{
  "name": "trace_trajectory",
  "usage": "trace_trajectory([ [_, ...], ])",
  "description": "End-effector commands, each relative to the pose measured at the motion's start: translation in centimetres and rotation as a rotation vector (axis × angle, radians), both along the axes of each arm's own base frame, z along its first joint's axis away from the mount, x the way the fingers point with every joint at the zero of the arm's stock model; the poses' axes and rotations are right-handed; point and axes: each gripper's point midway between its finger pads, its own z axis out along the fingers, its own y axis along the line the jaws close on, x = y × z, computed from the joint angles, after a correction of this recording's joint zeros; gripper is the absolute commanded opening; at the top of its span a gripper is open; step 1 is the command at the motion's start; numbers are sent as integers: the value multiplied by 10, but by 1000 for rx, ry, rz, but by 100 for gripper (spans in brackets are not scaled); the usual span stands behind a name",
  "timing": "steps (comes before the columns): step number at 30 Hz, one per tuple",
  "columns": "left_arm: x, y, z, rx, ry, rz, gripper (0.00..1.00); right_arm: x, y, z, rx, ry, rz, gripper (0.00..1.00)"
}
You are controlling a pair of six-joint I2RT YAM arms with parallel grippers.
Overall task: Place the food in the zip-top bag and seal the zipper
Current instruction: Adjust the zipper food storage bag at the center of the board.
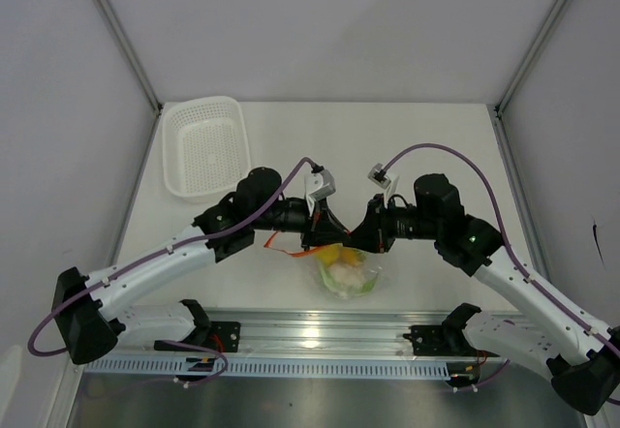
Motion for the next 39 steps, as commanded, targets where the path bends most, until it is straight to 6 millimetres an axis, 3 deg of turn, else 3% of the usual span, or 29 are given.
trace_trajectory([
  [1, -10, -4, 23, -36, 22, -65, 1, -10, 4, 27, 59, -85, 96, 19],
  [6, -11, -1, 28, -68, 73, -100, 1, -15, 5, 27, 70, -105, 140, 22],
  [12, -7, -2, 25, -67, 112, -102, 0, -28, 14, 35, 149, -110, 231, 12],
  [15, -2, -4, 24, -56, 140, -88, 1, -31, 18, 36, 158, -114, 240, 0],
  [22, 5, -7, 17, -19, 200, -74, 1, -33, 29, 35, 198, -125, 208, 0],
  [26, 12, -9, 12, 14, 226, -44, 0, -10, 28, 36, 184, -198, -2, 0],
  [32, 25, -7, -2, 79, 264, 21, 1, 33, 1, 47, 154, -233, -324, 0],
  [39, 24, -9, -5, 90, 285, 7, 1, 55, -29, 43, 130, -242, -552, 0],
])
